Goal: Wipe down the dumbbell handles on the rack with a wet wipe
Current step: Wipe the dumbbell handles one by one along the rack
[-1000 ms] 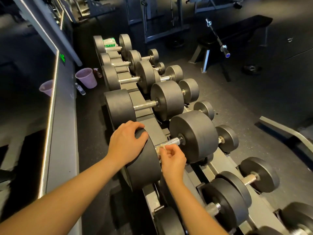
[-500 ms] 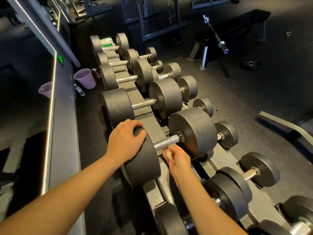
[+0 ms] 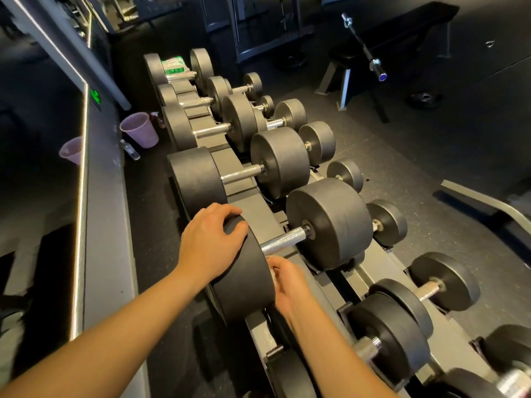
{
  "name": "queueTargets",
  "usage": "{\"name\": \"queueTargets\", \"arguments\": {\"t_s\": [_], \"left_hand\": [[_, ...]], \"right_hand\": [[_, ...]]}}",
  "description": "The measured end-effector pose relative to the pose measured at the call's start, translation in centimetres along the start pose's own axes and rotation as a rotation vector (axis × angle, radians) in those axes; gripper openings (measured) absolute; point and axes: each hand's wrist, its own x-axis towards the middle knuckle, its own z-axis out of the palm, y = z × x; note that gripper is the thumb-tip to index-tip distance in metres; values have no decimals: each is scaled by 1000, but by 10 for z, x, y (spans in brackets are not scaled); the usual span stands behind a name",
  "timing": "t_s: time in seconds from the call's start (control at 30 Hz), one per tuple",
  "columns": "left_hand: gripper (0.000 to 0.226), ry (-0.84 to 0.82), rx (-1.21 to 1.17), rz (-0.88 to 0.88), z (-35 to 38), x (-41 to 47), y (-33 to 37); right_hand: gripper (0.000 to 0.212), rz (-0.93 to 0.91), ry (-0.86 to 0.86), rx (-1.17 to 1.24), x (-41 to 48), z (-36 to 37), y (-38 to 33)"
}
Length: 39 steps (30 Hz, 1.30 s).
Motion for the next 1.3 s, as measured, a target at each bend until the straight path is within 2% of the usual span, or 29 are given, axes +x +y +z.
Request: {"name": "queueTargets", "arguments": {"t_s": [0.1,0.23,0.27,0.43,0.5,0.63,0.7,0.83,0.97,1.03,1.13,1.23,1.3], "left_hand": [[32,-6,-2,3,0,1,-1],[32,-2,-6,0,1,1,-2],[32,0,-9,0,2,1,-2],[33,5,-9,-2,2,1,-3],[33,2,-7,-3,2,1,-2],[33,-4,-21,-7,0,0,0],[33,0,-15,-6,0,0,0],[34,2,-18,-16,0,0,-1],[33,1,-19,-15,0,0,0],[32,9,-21,-13,-1,0,0],[31,27,-26,-14,0,0,0],[30,23,-32,-13,0,0,0],[30,22,-35,-15,-1,-1,0]], "right_hand": [[18,-51,-16,-100,-7,-4,-4],[17,-191,92,195,-2,-18,-26],[16,-217,100,205,-3,-15,-25],[19,-212,-10,-160,-10,3,3],[28,-294,55,-281,-9,1,-3],[35,-490,284,-261,-1,-3,-25],[34,-515,288,-330,-6,3,-18],[39,-490,151,-645,-7,6,-10],[36,-547,336,-729,-3,10,-37],[34,-683,412,-980,-13,17,-32],[31,-864,399,-1498,-19,19,-29],[22,-932,385,-1856,-13,21,-60],[31,-905,353,-1981,-16,29,-76]]}}
